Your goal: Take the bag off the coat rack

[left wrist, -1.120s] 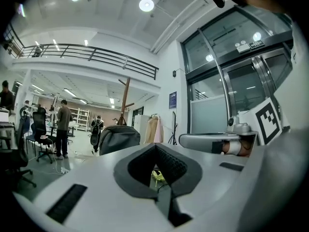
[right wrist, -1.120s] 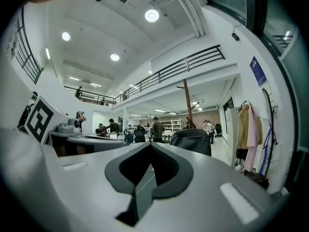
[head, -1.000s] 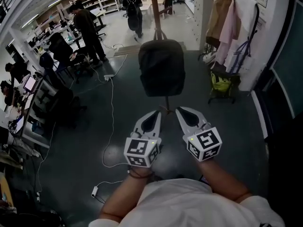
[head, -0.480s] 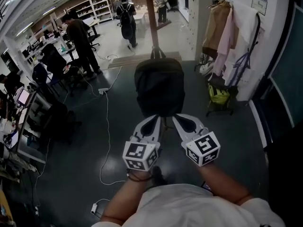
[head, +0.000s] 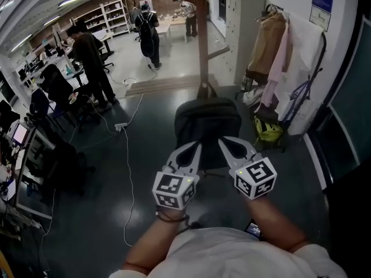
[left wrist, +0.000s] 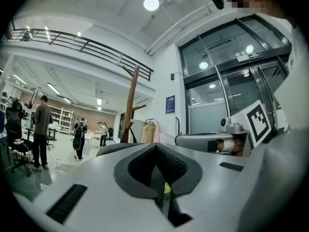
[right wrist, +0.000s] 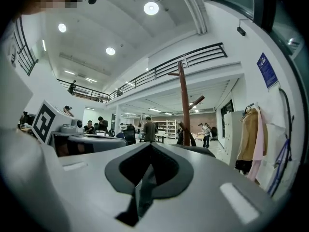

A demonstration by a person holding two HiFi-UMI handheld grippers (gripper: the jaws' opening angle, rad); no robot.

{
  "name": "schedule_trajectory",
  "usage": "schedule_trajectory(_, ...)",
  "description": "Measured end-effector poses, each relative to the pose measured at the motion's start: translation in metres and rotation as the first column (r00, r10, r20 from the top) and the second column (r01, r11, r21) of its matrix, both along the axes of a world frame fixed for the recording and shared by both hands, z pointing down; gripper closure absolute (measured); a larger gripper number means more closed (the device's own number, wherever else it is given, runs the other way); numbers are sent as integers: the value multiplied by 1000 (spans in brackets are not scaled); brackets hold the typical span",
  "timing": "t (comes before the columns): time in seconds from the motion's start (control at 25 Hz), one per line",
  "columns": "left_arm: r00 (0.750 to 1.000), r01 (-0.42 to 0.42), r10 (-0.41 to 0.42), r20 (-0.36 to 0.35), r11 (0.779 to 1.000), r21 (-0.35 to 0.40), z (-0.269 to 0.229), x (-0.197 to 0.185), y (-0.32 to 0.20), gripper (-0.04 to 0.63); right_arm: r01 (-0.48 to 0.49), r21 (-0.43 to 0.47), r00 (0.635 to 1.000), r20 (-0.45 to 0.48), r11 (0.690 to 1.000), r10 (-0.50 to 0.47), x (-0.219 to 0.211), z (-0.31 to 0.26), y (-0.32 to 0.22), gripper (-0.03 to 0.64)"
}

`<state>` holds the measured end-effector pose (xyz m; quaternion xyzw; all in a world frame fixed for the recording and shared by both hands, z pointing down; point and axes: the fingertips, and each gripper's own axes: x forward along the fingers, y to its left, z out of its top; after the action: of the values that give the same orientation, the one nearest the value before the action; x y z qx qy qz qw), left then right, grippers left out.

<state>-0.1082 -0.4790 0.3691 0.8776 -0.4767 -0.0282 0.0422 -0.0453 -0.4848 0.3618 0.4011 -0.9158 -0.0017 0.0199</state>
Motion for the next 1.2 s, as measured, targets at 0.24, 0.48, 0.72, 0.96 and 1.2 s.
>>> schedule_trajectory(0.24, 999, -50, 50, 11, 999, 4, -8, -36, -38, 589, -53, 17, 998, -45, 998, 54, -25, -18, -54, 610)
schedule_trajectory(0.48, 997, -74, 74, 13, 997, -1, -4, -34, -74, 589, -64, 42, 991, -115, 997, 68, -29, -25, -105, 601)
schedule_trajectory(0.72, 999, -39, 40, 11, 999, -4, -3, -35, -116, 589, -69, 62, 981, -175, 996, 79, -18, -32, -169, 584)
schedule_trajectory(0.96, 1000, -14, 14, 3, 1000, -1, -5, -25, -156, 589, -82, 65, 959, -267, 995, 96, -15, -16, -236, 581)
schedule_trajectory(1.2, 1000, 22, -21, -21, 1000, 21, -10, -27, -198, 589, -34, 33, 932, -359, 999, 44, -25, 6, -276, 554)
